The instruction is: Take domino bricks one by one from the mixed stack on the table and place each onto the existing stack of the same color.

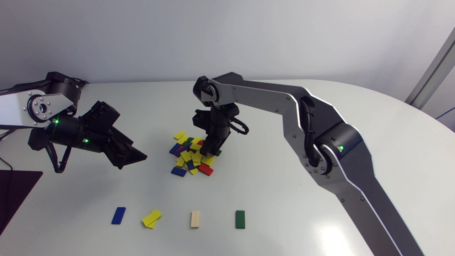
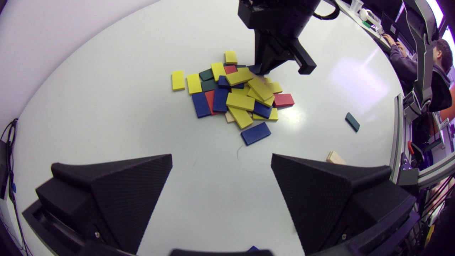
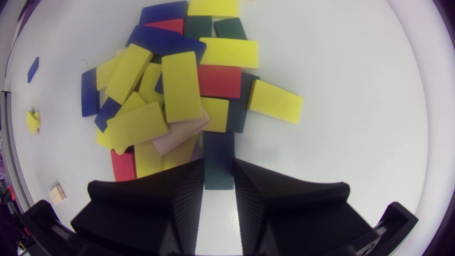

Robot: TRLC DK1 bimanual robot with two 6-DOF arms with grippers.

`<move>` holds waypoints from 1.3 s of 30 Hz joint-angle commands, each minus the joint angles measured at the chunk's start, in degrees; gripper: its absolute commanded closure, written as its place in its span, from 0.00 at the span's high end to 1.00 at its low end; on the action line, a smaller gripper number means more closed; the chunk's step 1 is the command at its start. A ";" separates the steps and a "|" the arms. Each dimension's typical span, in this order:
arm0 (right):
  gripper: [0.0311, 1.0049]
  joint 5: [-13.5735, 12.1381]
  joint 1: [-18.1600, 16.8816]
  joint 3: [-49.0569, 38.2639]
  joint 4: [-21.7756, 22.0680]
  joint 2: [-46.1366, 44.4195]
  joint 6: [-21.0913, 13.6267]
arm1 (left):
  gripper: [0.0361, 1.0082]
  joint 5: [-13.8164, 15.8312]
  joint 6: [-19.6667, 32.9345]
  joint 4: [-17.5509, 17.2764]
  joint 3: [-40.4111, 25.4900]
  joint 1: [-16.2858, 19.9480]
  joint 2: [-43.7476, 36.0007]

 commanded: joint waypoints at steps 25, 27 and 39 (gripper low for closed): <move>0.06 8.57 -0.15 -57.79 22.63 -38.93 16.62 | 0.98 -2.43 -7.52 3.16 -8.55 -11.04 -5.54; 0.07 9.62 -1.12 -60.08 23.94 -39.46 18.90 | 0.98 -3.22 -8.93 3.96 -8.73 -11.74 -5.81; 0.07 9.27 -2.44 -62.45 25.35 -36.74 22.33 | 0.98 -4.45 -11.30 4.48 -9.87 -13.85 -7.92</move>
